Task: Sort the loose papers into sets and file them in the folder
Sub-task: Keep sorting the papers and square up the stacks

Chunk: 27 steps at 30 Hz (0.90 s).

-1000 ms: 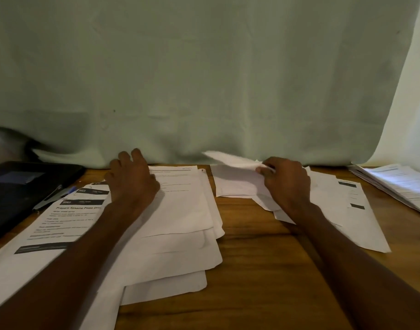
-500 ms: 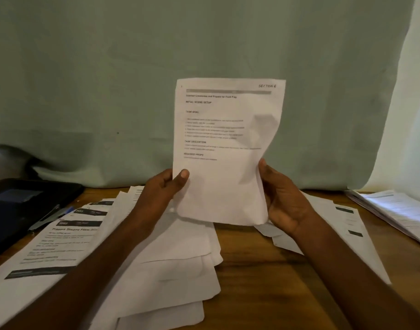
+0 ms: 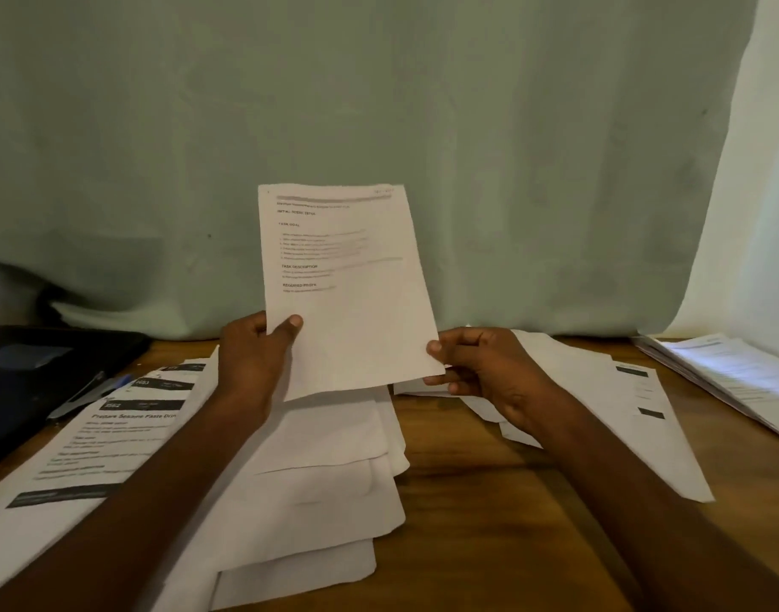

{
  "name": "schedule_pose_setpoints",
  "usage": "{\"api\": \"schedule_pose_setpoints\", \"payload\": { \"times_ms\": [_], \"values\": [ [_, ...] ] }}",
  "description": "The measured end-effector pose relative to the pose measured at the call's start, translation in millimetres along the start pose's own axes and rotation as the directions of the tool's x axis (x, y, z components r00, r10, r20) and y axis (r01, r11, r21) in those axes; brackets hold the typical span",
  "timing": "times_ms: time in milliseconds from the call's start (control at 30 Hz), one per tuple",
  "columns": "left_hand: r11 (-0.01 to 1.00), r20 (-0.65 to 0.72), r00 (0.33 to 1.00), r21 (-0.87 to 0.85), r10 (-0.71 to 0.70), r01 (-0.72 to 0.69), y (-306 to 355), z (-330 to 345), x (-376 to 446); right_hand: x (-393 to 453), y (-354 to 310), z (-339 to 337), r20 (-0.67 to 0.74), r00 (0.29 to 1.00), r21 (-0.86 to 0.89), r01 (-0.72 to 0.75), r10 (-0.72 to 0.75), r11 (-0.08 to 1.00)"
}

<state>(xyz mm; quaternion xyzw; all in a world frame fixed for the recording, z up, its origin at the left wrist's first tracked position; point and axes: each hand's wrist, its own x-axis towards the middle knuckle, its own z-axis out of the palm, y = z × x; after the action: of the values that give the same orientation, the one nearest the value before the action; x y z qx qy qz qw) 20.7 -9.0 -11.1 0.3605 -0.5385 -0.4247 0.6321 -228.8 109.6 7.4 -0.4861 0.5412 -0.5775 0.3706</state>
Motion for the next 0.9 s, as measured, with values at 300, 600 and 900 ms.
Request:
{"api": "schedule_pose_setpoints", "payload": {
  "times_ms": [300, 600, 900],
  "values": [
    [0.978, -0.254, 0.967, 0.198, -0.01, 0.062, -3.7, -22.4, 17.8, 18.5, 37.4, -13.1, -0.25, 0.923, -0.784, -0.016, -0.293, 0.62],
    [0.47, -0.12, 0.993, 0.876, -0.005, 0.108, 4.1, -43.1, 16.9, 26.3, 58.8, -10.1, -0.163, 0.983, -0.917, -0.12, -0.083, 0.38],
    [0.216, -0.039, 0.993, 0.976, 0.107, 0.015, -5.1, -33.6, 12.5, 35.8, 56.3, -27.5, -0.229, 0.973, -0.871, -0.189, -0.033, 0.454]
  ]
}}
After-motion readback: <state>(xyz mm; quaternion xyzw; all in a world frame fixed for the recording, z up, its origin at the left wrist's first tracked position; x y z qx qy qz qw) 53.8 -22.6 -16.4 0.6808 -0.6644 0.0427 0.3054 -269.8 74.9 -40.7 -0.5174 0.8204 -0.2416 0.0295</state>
